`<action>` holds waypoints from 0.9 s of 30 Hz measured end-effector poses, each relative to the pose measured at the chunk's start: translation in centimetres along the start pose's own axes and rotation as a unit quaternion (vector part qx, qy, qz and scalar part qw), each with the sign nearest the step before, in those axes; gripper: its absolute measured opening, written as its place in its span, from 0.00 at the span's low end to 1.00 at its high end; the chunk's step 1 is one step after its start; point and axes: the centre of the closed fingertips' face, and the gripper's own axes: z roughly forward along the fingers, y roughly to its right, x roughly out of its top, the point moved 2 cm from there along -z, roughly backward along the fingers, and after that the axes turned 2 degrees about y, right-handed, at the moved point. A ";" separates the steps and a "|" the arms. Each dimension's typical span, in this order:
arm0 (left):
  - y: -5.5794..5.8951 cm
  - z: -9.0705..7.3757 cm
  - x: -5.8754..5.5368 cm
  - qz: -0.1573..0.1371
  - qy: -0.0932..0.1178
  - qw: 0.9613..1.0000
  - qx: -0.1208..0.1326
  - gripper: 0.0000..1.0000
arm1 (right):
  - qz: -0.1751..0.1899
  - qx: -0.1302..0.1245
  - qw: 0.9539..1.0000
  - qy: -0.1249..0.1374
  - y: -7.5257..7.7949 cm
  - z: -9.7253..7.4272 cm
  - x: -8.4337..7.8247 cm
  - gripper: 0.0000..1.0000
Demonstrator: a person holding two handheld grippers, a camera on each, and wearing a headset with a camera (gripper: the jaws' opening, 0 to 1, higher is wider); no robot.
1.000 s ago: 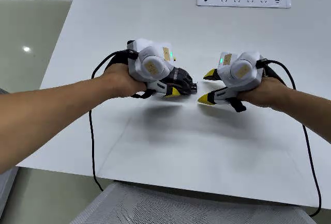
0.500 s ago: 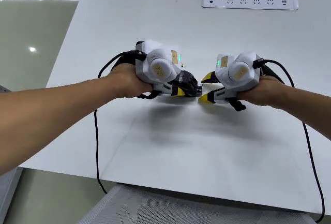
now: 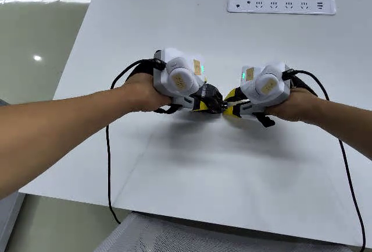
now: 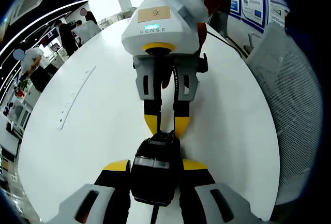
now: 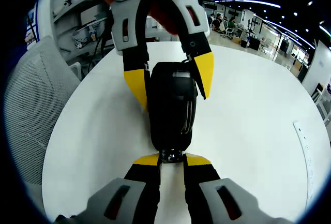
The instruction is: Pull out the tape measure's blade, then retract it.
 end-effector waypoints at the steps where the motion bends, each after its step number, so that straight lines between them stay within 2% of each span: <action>1: 0.0 0.0 0.0 0.000 0.000 1.000 -0.001 0.33 | -0.001 0.000 1.000 0.000 0.0 0.0 0.0 0.14; 8: 0.1 0.1 0.0 0.014 0.002 1.000 -0.011 0.32 | -0.032 0.007 0.999 -0.006 -0.1 -0.1 0.2 0.12; 27: 0.3 0.1 0.3 0.025 -0.002 0.999 -0.022 0.29 | -0.036 0.006 0.999 -0.011 -0.1 -0.5 -0.2 0.09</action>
